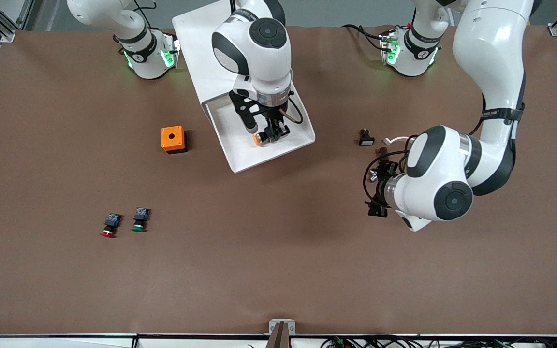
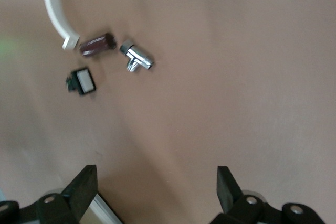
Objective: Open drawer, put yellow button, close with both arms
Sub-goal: 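Carry the yellow button over the open drawer with the right gripper, then open the right gripper to drop the button into the drawer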
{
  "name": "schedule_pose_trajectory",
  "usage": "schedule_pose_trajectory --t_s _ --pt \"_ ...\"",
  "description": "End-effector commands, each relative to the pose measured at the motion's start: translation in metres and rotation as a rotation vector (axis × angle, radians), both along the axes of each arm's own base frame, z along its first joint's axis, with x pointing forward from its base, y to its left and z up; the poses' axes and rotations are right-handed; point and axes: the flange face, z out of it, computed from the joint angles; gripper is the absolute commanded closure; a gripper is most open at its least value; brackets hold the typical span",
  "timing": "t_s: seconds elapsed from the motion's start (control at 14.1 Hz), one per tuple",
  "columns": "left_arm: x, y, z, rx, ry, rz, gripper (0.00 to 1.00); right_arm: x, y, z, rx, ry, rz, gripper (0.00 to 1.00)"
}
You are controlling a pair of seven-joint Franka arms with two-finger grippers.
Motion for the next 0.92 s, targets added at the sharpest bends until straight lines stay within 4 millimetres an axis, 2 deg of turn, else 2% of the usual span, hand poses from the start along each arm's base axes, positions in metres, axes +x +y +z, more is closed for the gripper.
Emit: schedule_pose_trajectory --t_s 0.0,0.14,0.21,0.35,0.43,0.57,0.71,0.85 --pt "-0.009 -0.010 0.013 -0.057 -0.047 -0.242 0.00 0.001 0.007 0.011 -0.018 -0.038 0.011 0.00" --pt "-0.012 -0.025 0.013 -0.098 -0.078 -0.348 0.00 0.011 0.002 0.020 -0.025 -0.056 0.061 0.00" --pt "-0.015 -0.036 0.012 -0.122 -0.098 -0.419 0.00 0.017 -0.005 0.023 -0.044 -0.048 0.156 0.00" --pt "-0.022 -0.065 0.007 -0.169 -0.148 -0.549 0.00 0.041 -0.038 0.038 -0.101 0.006 0.375 0.00" --pt "-0.024 -0.079 0.002 -0.182 -0.182 -0.581 0.00 0.063 -0.069 0.053 -0.122 0.038 0.452 0.00" --pt "-0.033 -0.115 -0.008 -0.213 -0.241 -0.624 0.00 0.094 -0.124 0.075 -0.133 0.106 0.601 0.00" --pt "-0.055 -0.157 -0.014 -0.223 -0.266 -0.690 0.00 0.124 -0.200 0.096 -0.129 0.162 0.766 0.00" --pt "-0.078 -0.187 -0.014 -0.235 -0.261 -0.736 0.00 0.148 -0.278 0.112 -0.110 0.196 0.917 0.00"
